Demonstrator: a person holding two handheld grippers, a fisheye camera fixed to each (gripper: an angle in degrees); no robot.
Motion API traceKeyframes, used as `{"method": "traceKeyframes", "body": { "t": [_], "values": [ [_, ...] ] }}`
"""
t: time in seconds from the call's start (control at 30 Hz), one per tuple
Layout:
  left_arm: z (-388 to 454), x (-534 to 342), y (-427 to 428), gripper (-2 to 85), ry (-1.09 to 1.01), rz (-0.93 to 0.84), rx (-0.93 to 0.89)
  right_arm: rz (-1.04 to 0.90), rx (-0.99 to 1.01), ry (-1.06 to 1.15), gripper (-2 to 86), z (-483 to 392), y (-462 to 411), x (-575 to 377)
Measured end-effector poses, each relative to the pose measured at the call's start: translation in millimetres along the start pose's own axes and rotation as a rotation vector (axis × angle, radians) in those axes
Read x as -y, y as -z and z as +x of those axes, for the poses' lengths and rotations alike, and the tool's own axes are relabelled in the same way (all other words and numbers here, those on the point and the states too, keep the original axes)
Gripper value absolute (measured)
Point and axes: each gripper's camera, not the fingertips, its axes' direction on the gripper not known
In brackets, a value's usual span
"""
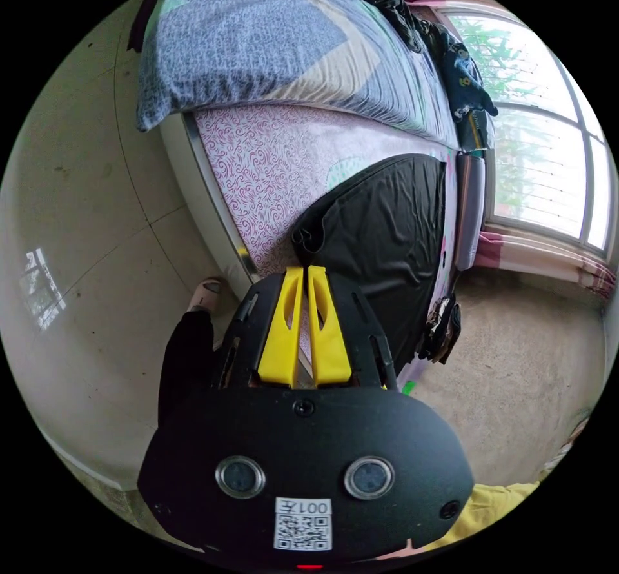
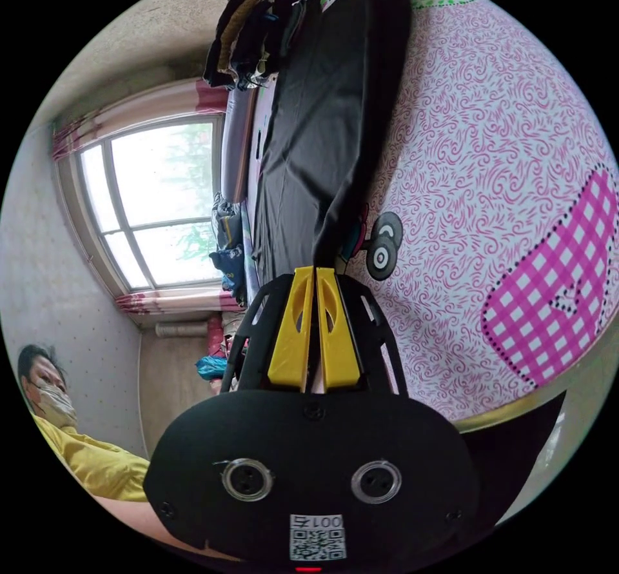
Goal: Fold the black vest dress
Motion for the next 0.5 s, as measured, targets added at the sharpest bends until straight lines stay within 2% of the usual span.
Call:
{"method": "traceKeyframes", "body": {
  "t": [0.5],
  "values": [
    [71,5,45,-1.6,-0.019,0.029,-0.043,0.079,0.061,-0.021,0.2,-36,-5,2]
  ]
}}
